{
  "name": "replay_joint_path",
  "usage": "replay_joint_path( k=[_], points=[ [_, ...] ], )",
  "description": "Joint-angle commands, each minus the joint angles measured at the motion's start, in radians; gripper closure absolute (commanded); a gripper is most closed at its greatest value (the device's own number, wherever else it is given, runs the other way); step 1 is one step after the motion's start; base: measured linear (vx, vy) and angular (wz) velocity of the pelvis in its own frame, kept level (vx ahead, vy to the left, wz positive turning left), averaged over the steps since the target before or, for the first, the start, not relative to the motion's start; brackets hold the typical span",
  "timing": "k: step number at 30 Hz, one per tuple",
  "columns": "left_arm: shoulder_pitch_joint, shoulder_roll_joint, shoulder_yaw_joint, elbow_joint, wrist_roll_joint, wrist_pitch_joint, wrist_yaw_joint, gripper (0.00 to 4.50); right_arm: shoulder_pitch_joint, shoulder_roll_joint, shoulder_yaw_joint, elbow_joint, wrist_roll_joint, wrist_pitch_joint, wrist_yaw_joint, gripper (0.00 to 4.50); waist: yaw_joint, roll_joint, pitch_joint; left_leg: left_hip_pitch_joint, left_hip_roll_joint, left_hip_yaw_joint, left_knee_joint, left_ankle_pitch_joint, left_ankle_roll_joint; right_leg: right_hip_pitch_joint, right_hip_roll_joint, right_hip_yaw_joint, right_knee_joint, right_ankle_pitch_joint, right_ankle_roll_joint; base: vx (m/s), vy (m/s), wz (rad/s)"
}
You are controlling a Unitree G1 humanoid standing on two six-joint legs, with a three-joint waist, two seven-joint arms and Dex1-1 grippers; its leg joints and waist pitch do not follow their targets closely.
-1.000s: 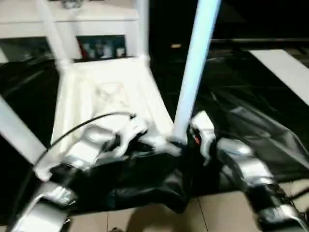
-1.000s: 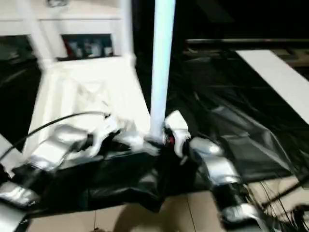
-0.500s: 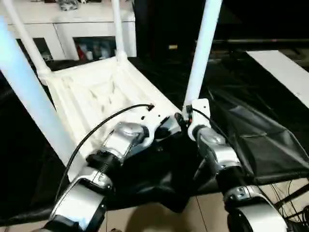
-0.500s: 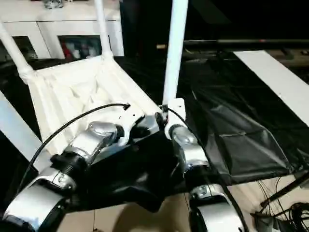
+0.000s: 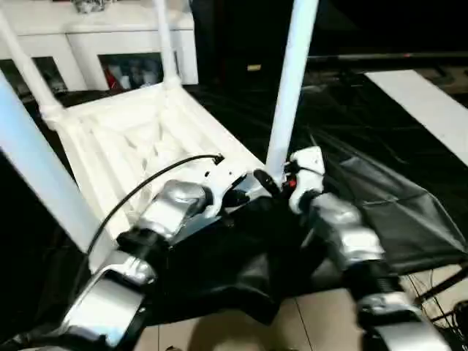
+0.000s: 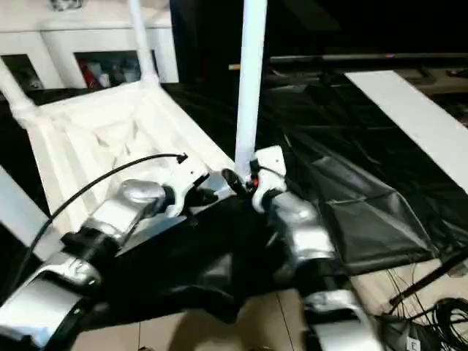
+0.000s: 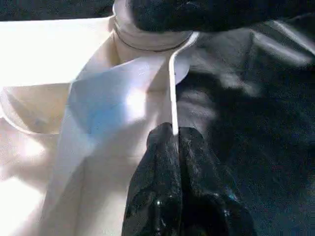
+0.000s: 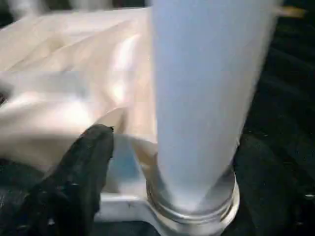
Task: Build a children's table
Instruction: Rotate leg to tighten
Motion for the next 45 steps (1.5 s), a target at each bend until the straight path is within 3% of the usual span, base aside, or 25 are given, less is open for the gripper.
replay_joint_path(
  k=[1,2,4,6,9,11,14,19,35,39,41,45],
  points=[
    [0.029,0.042,-0.042,-0.055,-0.010,-0.003,-0.112,4.50,0.045,-0.076,0.065,-0.086,-0.011,0.008,0.172,0.46,0.012,-0.005,-0.071,0.004,0.031,-0.004,-0.060,-0.196,0.072,0.058,-0.047,0.039,-0.062,-0.168,-0.225,0.000,0.000,0.00],
    [0.032,0.049,-0.046,-0.064,-0.013,-0.004,-0.125,4.50,0.052,-0.090,0.071,-0.097,-0.013,0.007,0.192,0.46,0.013,-0.005,-0.070,0.004,0.030,-0.001,-0.057,-0.178,0.084,0.056,-0.047,0.040,-0.058,-0.128,-0.240,0.000,0.000,0.00],
    [0.048,0.079,-0.061,-0.104,-0.032,-0.002,-0.196,4.50,0.074,-0.138,0.088,-0.124,-0.017,-0.001,0.252,0.46,0.017,-0.005,-0.069,0.004,0.029,-0.001,-0.057,-0.183,0.087,0.057,-0.048,0.038,-0.059,-0.134,-0.252,0.000,0.000,0.00],
    [0.071,0.120,-0.078,-0.159,-0.057,-0.002,-0.299,4.50,0.096,-0.194,0.109,-0.149,-0.018,-0.008,0.320,0.46,0.019,-0.005,-0.065,0.006,0.032,-0.001,-0.060,-0.205,0.080,0.055,-0.049,0.040,-0.063,-0.181,-0.246,0.000,0.000,0.00],
    [0.078,0.132,-0.079,-0.175,-0.062,-0.006,-0.329,4.50,0.102,-0.211,0.119,-0.161,-0.016,-0.007,0.345,0.46,0.021,-0.001,-0.061,0.015,0.035,0.000,-0.064,-0.258,0.053,0.046,-0.047,0.041,-0.070,-0.248,-0.239,0.000,0.000,0.00],
    [0.087,0.153,-0.079,-0.198,-0.070,-0.001,-0.368,4.50,0.107,-0.227,0.136,-0.178,-0.011,-0.008,0.383,0.46,0.023,-0.006,-0.060,0.015,0.036,-0.001,-0.068,-0.285,0.041,0.047,-0.049,0.043,-0.072,-0.292,-0.219,0.000,0.000,0.00],
    [0.092,0.165,-0.080,-0.212,-0.070,0.005,-0.379,4.50,0.109,-0.232,0.139,-0.188,-0.008,-0.001,0.392,0.46,0.023,-0.004,-0.061,0.016,0.036,-0.001,-0.067,-0.283,0.035,0.043,-0.049,0.044,-0.072,-0.287,-0.216,0.000,0.000,0.00],
    [0.107,0.187,-0.072,-0.244,-0.077,0.025,-0.388,4.50,0.102,-0.219,0.146,-0.181,0.005,0.015,0.416,0.46,0.026,-0.010,-0.066,0.008,0.035,-0.002,-0.064,-0.231,0.044,0.051,-0.050,0.043,-0.062,-0.230,-0.225,0.000,0.000,0.00],
    [0.113,0.190,-0.069,-0.250,-0.077,0.038,-0.388,4.50,0.098,-0.199,0.143,-0.153,0.009,0.022,0.421,1.84,0.031,-0.008,-0.068,0.010,0.033,0.000,-0.060,-0.200,0.049,0.052,-0.048,0.043,-0.057,-0.195,-0.233,0.000,0.000,0.00],
    [0.089,0.139,-0.056,-0.199,-0.037,0.068,-0.260,4.50,0.091,-0.111,0.100,-0.095,-0.025,0.069,0.214,2.03,0.027,-0.006,-0.063,0.009,0.031,0.000,-0.062,-0.224,0.034,0.047,-0.049,0.043,-0.063,-0.243,-0.228,0.000,0.000,0.00],
    [0.064,0.085,-0.032,-0.148,-0.024,0.084,-0.153,4.50,0.090,-0.052,0.078,-0.076,-0.034,0.099,0.099,2.05,0.018,-0.010,-0.061,0.011,0.028,-0.004,-0.067,-0.279,0.000,0.049,-0.050,0.039,-0.074,-0.357,-0.189,0.000,0.000,0.00],
    [0.035,0.018,-0.011,-0.104,-0.027,0.080,-0.070,4.50,0.100,0.044,0.048,-0.090,-0.025,0.141,-0.044,2.06,0.010,-0.007,-0.060,0.013,0.025,-0.008,-0.069,-0.318,-0.013,0.044,-0.050,0.039,-0.084,-0.424,-0.154,0.000,0.000,0.00]
  ],
)
